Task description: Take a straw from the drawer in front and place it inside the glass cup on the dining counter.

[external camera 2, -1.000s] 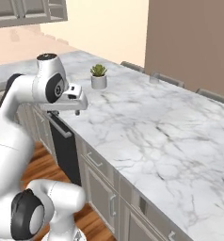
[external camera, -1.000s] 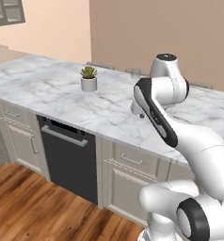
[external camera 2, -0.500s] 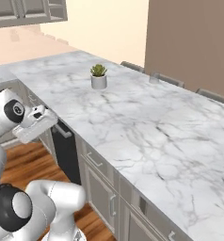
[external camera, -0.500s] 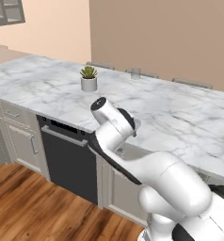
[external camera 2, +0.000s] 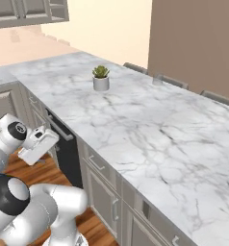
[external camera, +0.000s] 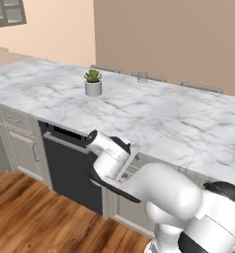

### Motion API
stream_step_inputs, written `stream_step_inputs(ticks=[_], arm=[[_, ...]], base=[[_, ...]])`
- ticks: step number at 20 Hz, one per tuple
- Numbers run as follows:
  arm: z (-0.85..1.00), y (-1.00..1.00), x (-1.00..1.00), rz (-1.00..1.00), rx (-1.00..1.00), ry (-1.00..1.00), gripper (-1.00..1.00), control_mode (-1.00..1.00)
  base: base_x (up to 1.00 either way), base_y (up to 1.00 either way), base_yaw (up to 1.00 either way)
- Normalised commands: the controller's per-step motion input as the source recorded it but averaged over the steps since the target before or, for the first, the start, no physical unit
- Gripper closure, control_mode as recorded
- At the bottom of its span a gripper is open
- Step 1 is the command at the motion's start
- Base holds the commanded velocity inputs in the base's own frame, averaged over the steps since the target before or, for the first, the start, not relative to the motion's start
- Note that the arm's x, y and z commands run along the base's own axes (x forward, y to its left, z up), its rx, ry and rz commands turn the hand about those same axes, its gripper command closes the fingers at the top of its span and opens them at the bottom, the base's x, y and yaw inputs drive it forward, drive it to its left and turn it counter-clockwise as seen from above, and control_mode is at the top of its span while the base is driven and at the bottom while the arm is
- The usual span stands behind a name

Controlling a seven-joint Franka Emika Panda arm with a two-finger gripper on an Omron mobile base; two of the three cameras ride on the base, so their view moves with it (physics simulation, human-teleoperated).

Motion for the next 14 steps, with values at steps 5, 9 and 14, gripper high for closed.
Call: stream_step_inputs(ticks=[5,9,14], arm=[[-0.59,0.0,0.0,0.0,-0.09,0.02,-1.0,-1.0],[-0.43,-0.23,0.0,0.0,-0.12,-0.01,-1.0,-1.0],[-0.4,-0.46,0.0,0.0,-0.11,-0.08,-1.0,-1.0]], base=[[0.0,0.0,0.0],[0.0,0.0,0.0],[0.0,0.0,0.0]])
